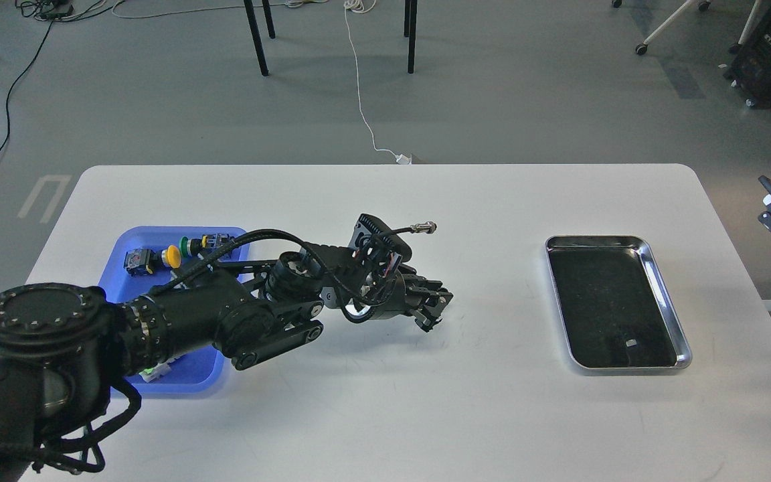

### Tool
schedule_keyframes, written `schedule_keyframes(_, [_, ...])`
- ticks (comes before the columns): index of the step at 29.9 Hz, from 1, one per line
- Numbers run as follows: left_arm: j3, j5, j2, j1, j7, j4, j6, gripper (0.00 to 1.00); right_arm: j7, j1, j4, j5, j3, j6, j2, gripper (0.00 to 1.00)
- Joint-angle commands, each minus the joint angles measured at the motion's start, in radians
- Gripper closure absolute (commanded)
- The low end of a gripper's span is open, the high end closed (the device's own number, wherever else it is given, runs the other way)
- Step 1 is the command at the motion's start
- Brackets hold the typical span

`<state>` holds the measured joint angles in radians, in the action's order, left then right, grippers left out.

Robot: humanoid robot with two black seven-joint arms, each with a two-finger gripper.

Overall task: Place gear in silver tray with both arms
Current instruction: 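Carry the black gear with the left gripper to the table center, then open the left gripper, release the gear, and lift the arm away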

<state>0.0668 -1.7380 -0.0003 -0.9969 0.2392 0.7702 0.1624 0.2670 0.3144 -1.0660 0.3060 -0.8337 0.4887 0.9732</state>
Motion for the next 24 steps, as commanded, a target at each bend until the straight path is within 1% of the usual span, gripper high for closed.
schedule_keyframes(1, [0.030, 0.002, 0.000, 0.000, 0.002, 0.001, 0.000, 0.82, 0.000, 0.000, 0.003, -0.001, -0.002, 0.000, 0.001, 0.00])
schedule_keyframes(8, [0.042, 0.000, 0.000, 0.003, 0.002, -0.002, -0.003, 0.82, 0.000, 0.000, 0.001, -0.001, -0.002, 0.000, -0.002, 0.00])
schedule_keyframes(10, [0.042, 0.000, 0.000, 0.003, 0.003, -0.002, -0.003, 0.80, 0.000, 0.002, 0.001, -0.001, -0.004, 0.000, -0.002, 0.00])
schedule_keyframes(11, [0.041, 0.000, 0.000, 0.001, 0.002, -0.002, -0.003, 0.77, 0.000, 0.002, 0.000, -0.001, -0.004, 0.000, -0.002, 0.00])
schedule_keyframes(12, [0.041, 0.000, 0.000, 0.000, 0.002, -0.002, -0.003, 0.71, 0.000, 0.002, 0.000, -0.001, -0.004, 0.000, -0.002, 0.00])
schedule_keyframes(14, [0.039, 0.002, 0.000, 0.000, 0.002, -0.002, -0.003, 0.47, 0.000, 0.002, 0.000, -0.001, -0.005, 0.000, -0.001, 0.00])
schedule_keyframes(15, [0.037, 0.006, 0.000, -0.002, 0.002, 0.006, -0.004, 0.37, 0.000, 0.002, 0.000, -0.001, -0.007, 0.000, -0.001, 0.00])
schedule_keyframes(19, [0.025, 0.012, 0.000, -0.003, 0.008, 0.015, -0.011, 0.29, 0.000, 0.002, 0.000, -0.001, -0.008, 0.000, 0.002, 0.00])
schedule_keyframes(22, [0.013, 0.021, 0.000, -0.005, 0.017, 0.018, -0.012, 0.28, 0.000, 0.011, 0.001, -0.001, -0.013, 0.000, 0.007, 0.00])
schedule_keyframes(24, [-0.043, 0.072, 0.000, -0.006, 0.019, 0.027, -0.017, 0.24, -0.002, 0.025, 0.004, -0.002, -0.022, 0.000, 0.021, 0.00])
